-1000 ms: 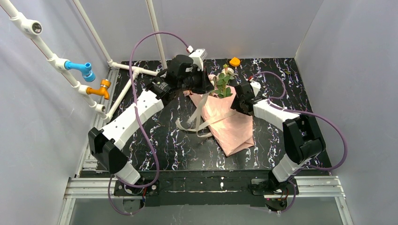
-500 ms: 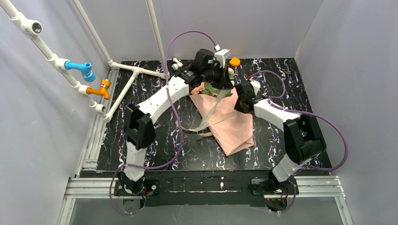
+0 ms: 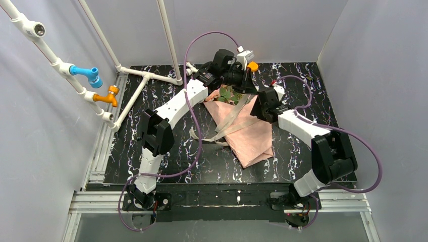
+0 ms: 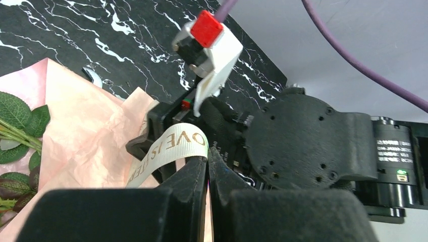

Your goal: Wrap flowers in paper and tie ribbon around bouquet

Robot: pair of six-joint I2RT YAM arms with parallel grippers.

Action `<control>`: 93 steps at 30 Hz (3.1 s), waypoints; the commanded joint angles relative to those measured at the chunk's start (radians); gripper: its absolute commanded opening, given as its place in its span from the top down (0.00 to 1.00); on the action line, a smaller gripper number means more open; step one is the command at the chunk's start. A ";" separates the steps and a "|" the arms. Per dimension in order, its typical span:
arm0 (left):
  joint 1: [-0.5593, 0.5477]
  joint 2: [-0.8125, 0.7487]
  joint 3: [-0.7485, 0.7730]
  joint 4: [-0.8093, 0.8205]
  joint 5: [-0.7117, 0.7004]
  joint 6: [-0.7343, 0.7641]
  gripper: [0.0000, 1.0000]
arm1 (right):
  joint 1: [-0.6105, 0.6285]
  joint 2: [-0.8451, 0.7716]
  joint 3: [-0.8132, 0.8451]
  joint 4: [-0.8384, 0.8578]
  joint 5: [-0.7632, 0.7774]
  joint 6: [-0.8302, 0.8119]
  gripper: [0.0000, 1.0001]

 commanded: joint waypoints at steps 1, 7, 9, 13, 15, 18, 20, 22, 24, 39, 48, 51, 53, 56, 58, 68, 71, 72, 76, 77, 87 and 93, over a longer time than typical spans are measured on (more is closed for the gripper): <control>0.009 -0.068 0.002 -0.036 0.061 0.038 1.00 | -0.005 0.058 0.071 -0.023 -0.004 0.018 0.30; 0.029 -0.053 0.015 -0.024 0.176 0.035 1.00 | -0.006 0.124 0.087 -0.042 -0.051 0.025 0.48; 0.043 -0.038 0.020 0.009 0.243 0.005 1.00 | -0.006 0.128 0.087 -0.043 -0.043 0.022 0.61; 0.064 -0.007 0.032 0.110 0.383 -0.086 1.00 | -0.006 0.110 0.078 -0.040 -0.024 0.008 0.94; 0.068 0.015 0.042 0.180 0.436 -0.156 1.00 | -0.007 0.095 0.075 -0.042 -0.021 0.000 0.99; 0.068 0.059 0.081 0.247 0.464 -0.253 1.00 | -0.005 0.044 0.053 -0.035 -0.021 -0.012 0.99; 0.068 0.091 0.097 0.256 0.444 -0.289 1.00 | -0.006 -0.009 0.019 -0.014 -0.022 -0.018 0.99; 0.068 0.124 0.101 0.258 0.417 -0.320 1.00 | -0.006 -0.069 -0.024 0.021 -0.033 -0.030 0.99; 0.068 0.154 0.078 0.344 0.425 -0.403 1.00 | -0.005 -0.125 -0.073 0.066 -0.058 -0.043 0.99; 0.142 0.276 0.045 0.370 0.361 -0.698 0.70 | -0.005 -0.242 -0.218 0.264 -0.144 -0.042 0.99; 0.194 0.175 0.126 -0.227 0.083 -0.260 0.02 | -0.005 -0.187 -0.161 0.268 -0.128 -0.042 0.99; 0.201 0.160 0.205 -0.410 -0.076 -0.125 0.02 | -0.005 -0.169 -0.138 0.265 -0.129 -0.044 0.99; 0.202 0.156 0.256 -0.506 -0.160 -0.055 0.02 | -0.005 -0.159 -0.129 0.266 -0.130 -0.049 0.99; 0.198 0.108 0.216 -0.555 -0.305 0.004 0.02 | -0.005 -0.147 -0.121 0.266 -0.129 -0.053 0.99; 0.192 0.076 0.186 -0.557 -0.382 0.027 0.08 | -0.005 -0.143 -0.120 0.267 -0.133 -0.054 0.99; 0.086 0.129 0.171 -0.492 -0.364 0.103 0.57 | -0.005 -0.137 -0.117 0.275 -0.136 -0.058 0.99; 0.084 0.166 0.172 -0.493 -0.386 0.080 0.76 | -0.005 -0.142 -0.121 0.275 -0.136 -0.060 0.99; 0.084 0.173 0.167 -0.493 -0.407 0.075 0.77 | -0.005 -0.143 -0.122 0.276 -0.136 -0.061 0.99; 0.082 0.190 0.149 -0.494 -0.421 0.070 0.80 | -0.005 -0.147 -0.125 0.276 -0.138 -0.059 0.99; 0.081 0.193 0.146 -0.494 -0.425 0.070 0.80 | -0.005 -0.147 -0.125 0.276 -0.138 -0.059 0.99; 0.063 0.217 0.097 -0.490 -0.418 0.071 0.80 | -0.005 -0.143 -0.124 0.280 -0.141 -0.054 0.99; 0.028 0.245 0.097 -0.490 -0.396 0.084 0.80 | -0.005 -0.147 -0.124 0.281 -0.138 -0.054 0.99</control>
